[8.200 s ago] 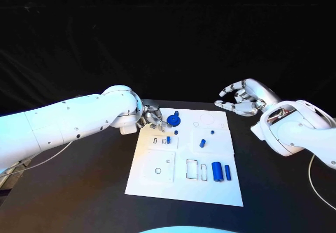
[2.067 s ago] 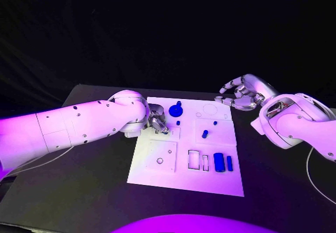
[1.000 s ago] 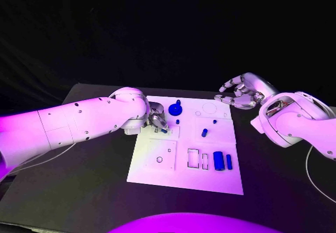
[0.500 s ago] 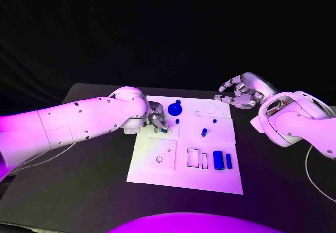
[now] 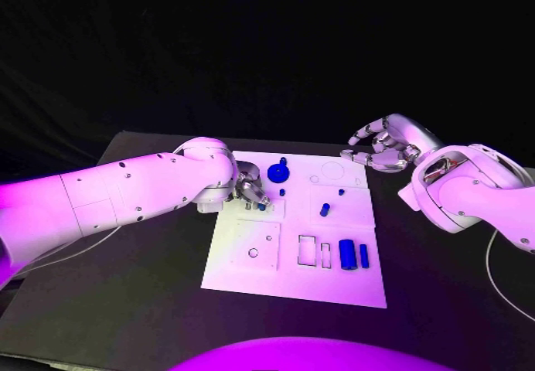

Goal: Assemble the parts on the task board

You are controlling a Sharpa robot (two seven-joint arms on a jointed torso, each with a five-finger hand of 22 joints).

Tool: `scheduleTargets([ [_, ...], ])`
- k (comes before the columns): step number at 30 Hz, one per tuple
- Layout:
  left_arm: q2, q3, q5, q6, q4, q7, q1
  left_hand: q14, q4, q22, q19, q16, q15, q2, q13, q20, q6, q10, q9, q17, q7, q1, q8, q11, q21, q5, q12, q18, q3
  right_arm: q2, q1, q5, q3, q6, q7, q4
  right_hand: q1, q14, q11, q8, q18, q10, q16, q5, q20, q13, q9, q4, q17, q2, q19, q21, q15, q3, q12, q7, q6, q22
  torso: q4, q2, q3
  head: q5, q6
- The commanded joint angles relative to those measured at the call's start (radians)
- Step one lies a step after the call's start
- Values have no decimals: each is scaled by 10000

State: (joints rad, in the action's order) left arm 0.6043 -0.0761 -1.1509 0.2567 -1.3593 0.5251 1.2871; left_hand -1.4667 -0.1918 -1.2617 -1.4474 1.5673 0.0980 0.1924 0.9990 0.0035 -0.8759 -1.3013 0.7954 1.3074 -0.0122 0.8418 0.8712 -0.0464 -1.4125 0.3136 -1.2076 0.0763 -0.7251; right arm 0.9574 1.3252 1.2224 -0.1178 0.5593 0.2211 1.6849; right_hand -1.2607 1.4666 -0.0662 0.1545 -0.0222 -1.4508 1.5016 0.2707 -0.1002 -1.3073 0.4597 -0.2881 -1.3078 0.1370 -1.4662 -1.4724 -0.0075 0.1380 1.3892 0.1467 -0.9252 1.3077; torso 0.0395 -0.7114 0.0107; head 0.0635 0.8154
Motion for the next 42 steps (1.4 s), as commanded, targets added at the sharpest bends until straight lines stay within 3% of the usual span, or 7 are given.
scheduleTargets([
  [1,-40,-45,105,347,-16,13,-63,-1041,-34,-16,-29,35,47,1,-8,-37,0,-46,-14,2634,-80,-68,-38,-5,-43,-36,-48,-139,110,4,-5,112,0,-112,-33,16,76,609,57,38,-57,19,-63,-18,43,-1101,10,-38,-647,3,-413,50,-40,-6,-39,-30,-43,1942,3,8,3,2,-5],
  [8,-32,-45,102,351,-4,8,-63,-1041,-118,-20,-31,35,48,-24,-7,-35,-7,-48,-33,2634,-79,-79,-36,-5,-43,-33,-56,-140,228,5,-5,112,0,-130,-36,10,87,612,58,40,-56,15,-60,-28,43,-1106,11,-38,-658,2,-417,45,-40,-10,-33,-31,-42,1945,-3,13,0,9,-1],
  [19,48,-43,111,399,-96,-8,-78,-1041,-281,-47,-42,35,49,163,-15,-26,-18,-50,-87,2634,-76,-19,-15,-8,-48,-32,-79,-144,735,14,-7,111,0,-145,-43,5,114,612,58,44,-57,14,-61,-51,44,-1105,12,-39,-657,1,-415,51,-40,-19,-34,-31,-40,1942,10,14,-9,1,-6],
  [28,208,-17,113,219,-248,-18,-92,-1041,-498,-46,-41,35,48,126,-37,-26,-30,-44,-130,2634,-76,3,-11,-7,-42,-23,-81,-143,1050,15,-13,109,0,-141,-54,-9,141,611,59,50,-56,12,-64,-75,45,-1106,15,-38,-652,1,-418,48,-41,-29,-32,-33,-38,1945,6,13,-8,6,-14],
  [31,332,37,136,93,-395,-29,-89,-1041,-559,-23,-31,35,44,134,-132,-32,0,9,-148,2634,-85,32,-25,-1,-27,-21,-23,-137,1155,18,-16,106,0,-134,-56,-20,141,611,59,50,-56,12,-64,-75,45,-1106,15,-38,-652,1,-418,48,-41,-29,-32,-33,-38,1945,8,16,-6,-2,-34],
  [36,557,304,242,-182,-677,-51,-37,-1041,-692,4,-18,35,19,155,-358,-37,115,167,-194,2634,-126,142,-79,35,-5,-13,128,-132,1384,10,-23,96,0,-126,-58,-79,178,610,61,56,-56,16,-69,-107,46,-1099,17,-39,-645,2,-418,52,-42,-45,-40,-33,-33,1944,1,28,-2,-8,-91],
  [42,702,539,347,-191,-790,-57,205,-1041,-815,39,-2,35,3,178,-444,-32,163,233,-222,2634,-146,230,-98,55,20,-13,180,-125,1588,-14,-35,72,0,-94,-88,-153,195,611,61,59,-57,14,-68,-126,47,-1101,18,-40,-648,3,-416,55,-42,-53,-37,-33,-31,1942,1,15,2,4,-144],
])
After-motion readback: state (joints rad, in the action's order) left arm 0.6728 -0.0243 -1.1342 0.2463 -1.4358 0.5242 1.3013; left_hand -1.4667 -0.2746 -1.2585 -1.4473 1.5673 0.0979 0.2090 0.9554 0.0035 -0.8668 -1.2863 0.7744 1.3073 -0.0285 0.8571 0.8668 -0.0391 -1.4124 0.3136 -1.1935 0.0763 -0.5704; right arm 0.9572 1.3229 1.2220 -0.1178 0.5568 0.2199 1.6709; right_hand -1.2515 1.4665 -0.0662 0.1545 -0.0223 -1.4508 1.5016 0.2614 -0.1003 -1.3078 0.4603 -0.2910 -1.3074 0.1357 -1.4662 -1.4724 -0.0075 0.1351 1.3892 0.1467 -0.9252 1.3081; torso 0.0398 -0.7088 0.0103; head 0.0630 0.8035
